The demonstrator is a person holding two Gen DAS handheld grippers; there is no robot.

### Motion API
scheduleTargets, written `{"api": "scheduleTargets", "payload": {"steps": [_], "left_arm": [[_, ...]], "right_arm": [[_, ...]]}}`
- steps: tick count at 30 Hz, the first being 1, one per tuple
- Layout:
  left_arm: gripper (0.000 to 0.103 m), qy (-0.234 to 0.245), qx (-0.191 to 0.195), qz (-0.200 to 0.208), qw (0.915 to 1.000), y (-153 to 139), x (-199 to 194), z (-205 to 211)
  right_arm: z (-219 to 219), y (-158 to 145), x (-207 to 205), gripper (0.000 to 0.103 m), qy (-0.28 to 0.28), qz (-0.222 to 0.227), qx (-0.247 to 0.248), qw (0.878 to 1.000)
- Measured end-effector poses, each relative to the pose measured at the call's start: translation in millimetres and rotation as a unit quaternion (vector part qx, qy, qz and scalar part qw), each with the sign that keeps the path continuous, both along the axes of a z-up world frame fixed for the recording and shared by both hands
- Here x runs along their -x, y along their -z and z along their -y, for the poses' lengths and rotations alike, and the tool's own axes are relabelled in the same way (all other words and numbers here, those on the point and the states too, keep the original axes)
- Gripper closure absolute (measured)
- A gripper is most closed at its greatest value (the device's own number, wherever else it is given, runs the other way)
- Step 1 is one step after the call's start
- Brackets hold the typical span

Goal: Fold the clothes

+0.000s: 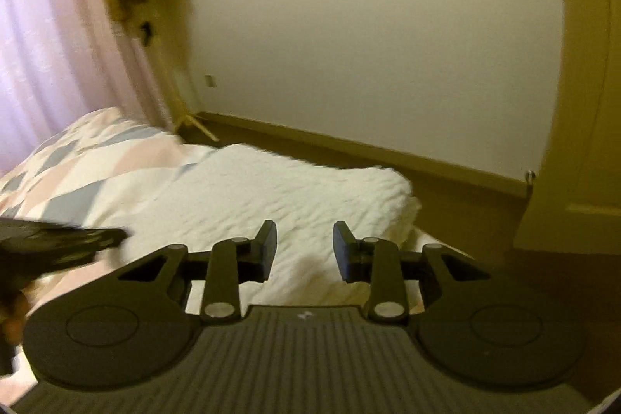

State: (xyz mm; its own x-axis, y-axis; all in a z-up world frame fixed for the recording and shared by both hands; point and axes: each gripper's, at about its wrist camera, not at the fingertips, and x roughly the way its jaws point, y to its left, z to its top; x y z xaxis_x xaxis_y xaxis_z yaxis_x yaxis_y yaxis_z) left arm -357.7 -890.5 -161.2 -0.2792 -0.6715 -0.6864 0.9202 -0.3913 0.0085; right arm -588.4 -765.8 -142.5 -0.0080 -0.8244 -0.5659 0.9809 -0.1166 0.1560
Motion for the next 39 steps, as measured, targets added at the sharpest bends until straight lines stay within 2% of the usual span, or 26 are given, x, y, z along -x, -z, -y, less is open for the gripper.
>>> {"api": "scheduleTargets", "payload": {"steps": [2, 5, 8, 11, 14, 16, 17, 18, 19, 20, 22, 23, 25, 26, 28, 31, 35, 39], "left_arm": [[0.095, -0.012, -0.001, -0.012, 0.9999, 10, -1, 9], [0.097, -0.015, 0.004, -0.005, 0.9999, 22, 3, 17], [0.101, -0.012, 0.003, 0.005, 0.9999, 14, 7, 13], [0.096, -0.021, -0.012, 0.0, 0.9997, -8, 3, 5], [0.084, -0.032, -0.051, 0.007, 0.9982, -36, 7, -11], [0.063, -0.034, -0.085, 0.009, 0.9957, -54, 12, -27], [0.057, -0.036, -0.103, 0.008, 0.994, -64, 15, -37], [0.05, -0.033, -0.118, 0.005, 0.9924, -74, 18, -47], [0.048, -0.028, -0.132, 0.004, 0.9909, -83, 22, -58], [0.047, -0.027, -0.141, 0.006, 0.9896, -94, 25, -71], [0.033, -0.028, -0.159, 0.012, 0.9868, -114, 31, -96], [0.03, -0.031, -0.164, 0.012, 0.9859, -122, 33, -107], [0.022, -0.038, -0.171, 0.01, 0.9846, -143, 32, -129], [0.02, -0.042, -0.172, 0.011, 0.9842, -152, 29, -137], [0.008, -0.052, -0.168, 0.012, 0.9843, -172, 25, -152], [0.002, -0.069, -0.147, 0.023, 0.9864, -198, 16, -166], [0.001, -0.095, -0.124, 0.045, 0.9867, -224, 4, -177], [0.001, -0.115, -0.123, 0.017, 0.9856, -237, -13, -185]], "right_arm": [[-1, 12, -10, 0.075, -0.016, -0.027, -0.02, 0.999], [-2, 28, -21, 0.076, -0.036, -0.062, -0.048, 0.996], [5, 12, -4, 0.074, -0.019, -0.041, -0.044, 0.998], [-1, -11, 8, 0.073, -0.007, -0.024, -0.043, 0.999], [-22, -28, 16, 0.064, 0.004, 0.021, -0.072, 0.997], [-39, -38, 19, 0.061, 0.012, 0.059, -0.102, 0.993], [-48, -43, 19, 0.06, 0.015, 0.075, -0.115, 0.99], [-58, -50, 18, 0.055, 0.02, 0.088, -0.128, 0.988], [-69, -55, 18, 0.049, 0.024, 0.1, -0.14, 0.985], [-78, -61, 16, 0.047, 0.028, 0.108, -0.147, 0.983], [-95, -79, 13, 0.035, 0.029, 0.121, -0.153, 0.98], [-101, -87, 12, 0.034, 0.03, 0.124, -0.153, 0.98], [-112, -107, 11, 0.024, 0.029, 0.13, -0.15, 0.98], [-116, -116, 10, 0.021, 0.029, 0.129, -0.148, 0.98], [-122, -136, 9, 0.016, 0.027, 0.121, -0.137, 0.983], [-127, -160, 4, 0.009, 0.023, 0.108, -0.125, 0.986], [-129, -185, -4, 0.004, 0.02, 0.097, -0.115, 0.988], [-135, -200, -17, 0.001, 0.021, 0.082, -0.114, 0.99]]}}
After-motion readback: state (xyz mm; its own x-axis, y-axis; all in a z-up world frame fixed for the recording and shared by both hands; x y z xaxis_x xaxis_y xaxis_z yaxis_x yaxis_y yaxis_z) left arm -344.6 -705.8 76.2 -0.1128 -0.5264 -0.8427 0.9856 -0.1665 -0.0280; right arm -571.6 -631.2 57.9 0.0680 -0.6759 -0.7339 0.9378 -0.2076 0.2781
